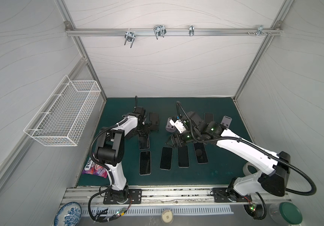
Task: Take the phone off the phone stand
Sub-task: 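Lower the pink-framed phone with the left gripper toward the table beside the flat phones, then set the pink-framed phone flat on the table and open the left gripper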
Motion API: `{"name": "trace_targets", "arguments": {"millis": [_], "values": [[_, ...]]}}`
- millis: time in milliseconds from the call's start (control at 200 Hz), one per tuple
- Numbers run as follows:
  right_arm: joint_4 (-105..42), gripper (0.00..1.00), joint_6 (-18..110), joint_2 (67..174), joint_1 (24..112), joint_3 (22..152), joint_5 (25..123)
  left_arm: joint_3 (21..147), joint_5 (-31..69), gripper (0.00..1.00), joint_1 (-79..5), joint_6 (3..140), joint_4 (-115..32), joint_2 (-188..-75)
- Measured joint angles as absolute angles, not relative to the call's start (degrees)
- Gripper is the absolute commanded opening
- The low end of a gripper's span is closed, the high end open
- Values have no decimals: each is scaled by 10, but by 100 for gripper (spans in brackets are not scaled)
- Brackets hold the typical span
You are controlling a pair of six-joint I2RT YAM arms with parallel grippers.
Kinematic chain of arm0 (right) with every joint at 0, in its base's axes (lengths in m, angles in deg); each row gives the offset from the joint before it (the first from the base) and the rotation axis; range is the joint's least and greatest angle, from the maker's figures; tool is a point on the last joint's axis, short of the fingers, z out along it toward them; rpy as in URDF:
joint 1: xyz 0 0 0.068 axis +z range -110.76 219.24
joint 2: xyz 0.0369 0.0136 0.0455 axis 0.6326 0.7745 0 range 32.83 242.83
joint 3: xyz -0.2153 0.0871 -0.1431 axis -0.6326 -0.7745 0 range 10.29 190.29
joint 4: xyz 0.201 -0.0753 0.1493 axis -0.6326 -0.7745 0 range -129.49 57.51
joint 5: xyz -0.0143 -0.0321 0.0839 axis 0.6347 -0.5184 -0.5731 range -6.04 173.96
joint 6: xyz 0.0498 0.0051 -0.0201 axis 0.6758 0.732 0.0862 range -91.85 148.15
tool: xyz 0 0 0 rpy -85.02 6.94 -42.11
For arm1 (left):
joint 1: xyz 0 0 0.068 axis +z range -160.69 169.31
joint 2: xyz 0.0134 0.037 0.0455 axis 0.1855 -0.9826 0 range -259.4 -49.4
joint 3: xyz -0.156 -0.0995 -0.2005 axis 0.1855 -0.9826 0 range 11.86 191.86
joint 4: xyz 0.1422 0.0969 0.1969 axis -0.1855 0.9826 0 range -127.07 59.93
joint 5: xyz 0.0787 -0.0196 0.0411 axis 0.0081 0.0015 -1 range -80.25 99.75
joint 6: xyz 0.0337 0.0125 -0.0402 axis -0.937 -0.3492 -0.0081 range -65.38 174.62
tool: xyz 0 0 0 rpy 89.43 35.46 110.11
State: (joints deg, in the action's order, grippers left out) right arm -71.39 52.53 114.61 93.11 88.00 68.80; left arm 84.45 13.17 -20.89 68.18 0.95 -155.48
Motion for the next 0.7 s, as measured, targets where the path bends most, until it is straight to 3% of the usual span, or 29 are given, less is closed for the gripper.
{"name": "trace_targets", "arguments": {"millis": [700], "values": [[-721, 80, 520, 1155, 930, 880, 687, 860, 132, 61, -209, 682, 11, -1582]]}}
